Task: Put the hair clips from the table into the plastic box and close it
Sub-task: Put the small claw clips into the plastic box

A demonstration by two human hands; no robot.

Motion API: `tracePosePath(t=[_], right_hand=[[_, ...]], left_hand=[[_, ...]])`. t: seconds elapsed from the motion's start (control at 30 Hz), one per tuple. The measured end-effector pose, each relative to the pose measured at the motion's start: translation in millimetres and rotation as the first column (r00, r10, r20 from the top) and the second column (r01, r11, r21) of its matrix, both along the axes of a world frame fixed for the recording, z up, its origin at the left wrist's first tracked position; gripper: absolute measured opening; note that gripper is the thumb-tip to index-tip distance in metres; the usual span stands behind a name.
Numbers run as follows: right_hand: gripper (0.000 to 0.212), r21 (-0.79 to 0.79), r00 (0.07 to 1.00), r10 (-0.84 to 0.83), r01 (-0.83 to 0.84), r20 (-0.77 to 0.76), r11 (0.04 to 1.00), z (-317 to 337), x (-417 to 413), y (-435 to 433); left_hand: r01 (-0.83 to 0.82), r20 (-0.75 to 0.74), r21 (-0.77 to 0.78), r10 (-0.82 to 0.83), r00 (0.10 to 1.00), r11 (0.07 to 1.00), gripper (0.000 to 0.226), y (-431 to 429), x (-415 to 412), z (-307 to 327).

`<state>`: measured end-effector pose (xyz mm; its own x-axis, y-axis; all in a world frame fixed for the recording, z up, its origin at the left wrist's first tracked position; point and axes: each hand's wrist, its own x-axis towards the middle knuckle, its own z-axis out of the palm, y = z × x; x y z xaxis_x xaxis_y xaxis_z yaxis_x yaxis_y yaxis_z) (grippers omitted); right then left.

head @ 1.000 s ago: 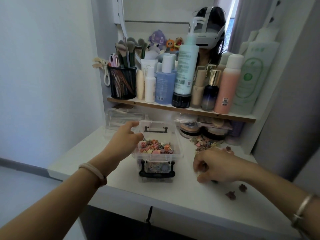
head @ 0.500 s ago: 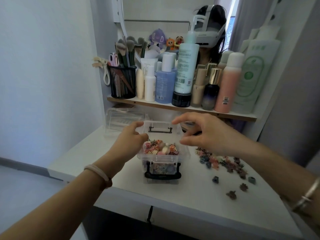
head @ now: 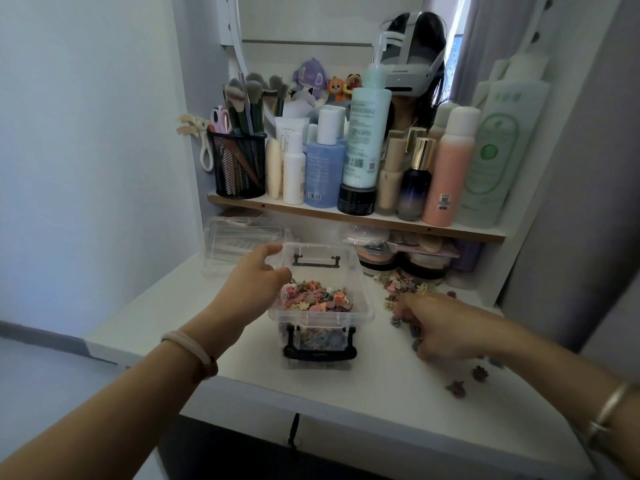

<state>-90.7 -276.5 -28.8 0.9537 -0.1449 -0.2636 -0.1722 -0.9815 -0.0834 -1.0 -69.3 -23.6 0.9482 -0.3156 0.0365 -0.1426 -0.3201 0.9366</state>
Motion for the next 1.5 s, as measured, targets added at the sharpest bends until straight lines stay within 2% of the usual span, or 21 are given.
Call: tracePosePath(t=[0.1,0.17,0.23,0.3,0.37,0.43,0.47,0.53,0.6,0.67,0.73,0.8,0.9,1.13,1.4,1.43,1.5], right_hand=[[0.038,0.032,1.0,-0.02,0.019,0.018,0.999,-1.2,0.8,-2.9],[0.032,0.003,0.999,0.023,-0.023,0.028,1.0,-2.7,1.4,-3.8],[0.026,0.018,0.994,0.051,-0.053,0.101,0.998,0.2,2.4,-2.2],[0.019,0.173,0.963,0.018,-0.066,0.268,0.983,13.9,4.7,5.0],[0.023,0.39,0.915,0.002,-0.174,0.404,0.904,34.2,9.0,17.0],[0.021,0.507,0.906,0.042,-0.274,0.422,0.817,51.0,12.7,29.1],[0.017,0.512,0.908,0.068,-0.293,0.413,0.807,55.6,14.1,33.2],[0.012,0.509,0.904,0.056,-0.289,0.424,0.811,58.0,16.9,31.8],[0.01,0.503,0.891,-0.03,-0.227,0.453,0.834,53.1,18.4,22.0],[0.018,0.37,0.919,-0.033,-0.125,0.393,0.921,38.8,20.9,8.9],[0.04,0.183,0.971,0.011,-0.055,0.237,0.982,20.4,23.9,-1.8],[0.058,0.052,0.992,0.045,-0.052,0.118,0.997,7.6,26.9,-4.6],[0.057,-0.06,0.994,0.089,-0.086,0.06,0.994,1.1,32.2,-0.6],[0.03,-0.045,0.988,0.132,-0.129,0.079,0.991,-1.1,40.3,3.0],[0.034,-0.053,0.973,0.176,-0.17,0.148,0.984,-2.7,38.2,4.4],[0.033,-0.032,0.971,0.158,-0.154,0.181,0.987,-0.6,38.8,4.1],[0.028,0.108,0.929,0.066,-0.113,0.363,0.988,12.4,41.4,5.0]], left_hand=[[0.003,0.002,-0.001,-0.003,1.0,1.0,0.048,-0.1,-0.7,0.7],[0.005,0.001,-0.003,-0.005,1.0,1.0,0.048,0.0,-0.3,0.8],[0.01,0.001,-0.003,-0.01,1.0,1.0,0.048,-0.3,-1.2,1.1],[0.012,0.005,0.005,-0.012,1.0,1.0,0.048,-1.1,-1.0,0.9],[0.008,0.009,0.011,-0.008,1.0,1.0,0.049,-2.7,0.2,1.1],[0.012,0.005,0.009,-0.012,1.0,1.0,0.048,-4.8,0.4,0.6],[0.016,0.001,0.002,-0.016,1.0,1.0,0.048,-5.5,0.3,0.1],[0.017,0.0,-0.016,-0.017,1.0,1.0,0.047,-5.7,-0.3,-0.7],[0.002,0.016,-0.033,-0.002,1.0,0.999,0.046,-5.2,0.8,-1.5],[-0.012,0.021,-0.041,0.013,1.0,0.999,0.046,-4.9,3.0,-2.2],[-0.019,0.021,-0.037,0.02,1.0,0.999,0.046,-6.1,4.6,-1.7],[-0.026,0.026,-0.029,0.027,0.999,0.999,0.047,-6.5,5.1,-0.1],[-0.036,0.033,-0.007,0.036,0.999,0.999,0.048,-6.1,5.5,1.7],[-0.018,0.039,-0.024,0.019,0.999,1.0,0.047,-6.7,8.6,0.9],[-0.011,0.039,-0.007,0.011,0.999,1.0,0.048,-5.4,9.3,0.2],[-0.009,0.04,-0.004,0.009,0.999,1.0,0.049,-5.5,9.5,0.1],[-0.009,0.043,-0.001,0.009,0.999,1.0,0.049,-5.2,9.9,-0.4]])
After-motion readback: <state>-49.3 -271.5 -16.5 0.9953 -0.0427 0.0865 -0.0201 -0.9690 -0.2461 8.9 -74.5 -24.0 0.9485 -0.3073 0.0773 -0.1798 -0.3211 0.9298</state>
